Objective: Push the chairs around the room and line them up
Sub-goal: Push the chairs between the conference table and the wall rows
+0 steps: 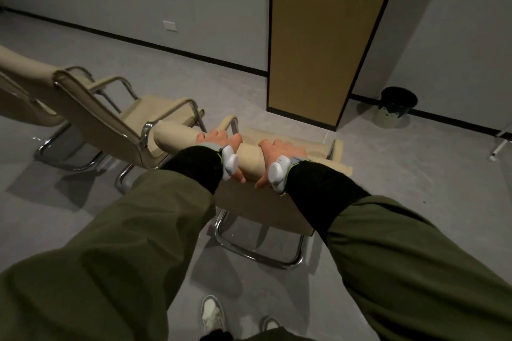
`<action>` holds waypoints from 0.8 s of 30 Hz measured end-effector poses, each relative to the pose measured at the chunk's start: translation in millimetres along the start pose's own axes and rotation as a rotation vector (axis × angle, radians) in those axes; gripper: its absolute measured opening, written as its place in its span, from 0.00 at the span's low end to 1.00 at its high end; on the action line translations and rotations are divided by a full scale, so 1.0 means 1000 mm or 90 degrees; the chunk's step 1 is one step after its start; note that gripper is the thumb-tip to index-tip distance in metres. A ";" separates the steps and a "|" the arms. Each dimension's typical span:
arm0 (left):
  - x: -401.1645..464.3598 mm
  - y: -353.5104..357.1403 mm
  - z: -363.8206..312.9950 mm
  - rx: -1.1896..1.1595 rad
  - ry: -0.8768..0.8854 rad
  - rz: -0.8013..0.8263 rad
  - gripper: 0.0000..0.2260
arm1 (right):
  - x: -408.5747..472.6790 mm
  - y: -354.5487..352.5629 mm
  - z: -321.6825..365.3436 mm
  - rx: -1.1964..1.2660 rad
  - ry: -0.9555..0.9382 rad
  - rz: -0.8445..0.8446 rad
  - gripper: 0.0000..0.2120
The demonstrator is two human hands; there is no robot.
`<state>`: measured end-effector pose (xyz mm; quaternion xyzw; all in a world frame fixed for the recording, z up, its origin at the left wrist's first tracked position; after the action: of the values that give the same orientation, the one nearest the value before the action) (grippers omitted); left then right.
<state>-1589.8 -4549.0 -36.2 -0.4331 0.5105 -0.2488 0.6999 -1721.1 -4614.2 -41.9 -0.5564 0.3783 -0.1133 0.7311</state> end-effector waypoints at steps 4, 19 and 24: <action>-0.018 0.013 -0.003 -0.029 -0.035 -0.007 0.38 | -0.015 0.003 0.005 -0.022 -0.036 -0.004 0.39; -0.117 0.069 0.006 -0.128 -0.109 -0.035 0.32 | -0.064 0.033 0.058 -0.147 -0.084 0.035 0.41; -0.145 0.089 -0.006 -0.140 -0.078 -0.052 0.29 | -0.092 0.053 0.058 -0.150 -0.074 0.043 0.43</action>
<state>-1655.2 -4392.1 -40.6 -0.5420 0.4727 -0.1927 0.6675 -1758.2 -4499.2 -44.3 -0.6311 0.3644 -0.0104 0.6847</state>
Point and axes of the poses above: each hand's wrist, its own x-axis towards the middle knuckle, its own y-axis out of the palm, z = x × y, the point moved 7 cm from there along x, towards the middle knuckle, and after that the axes turned 13 degrees about z, right-handed, at the moved point
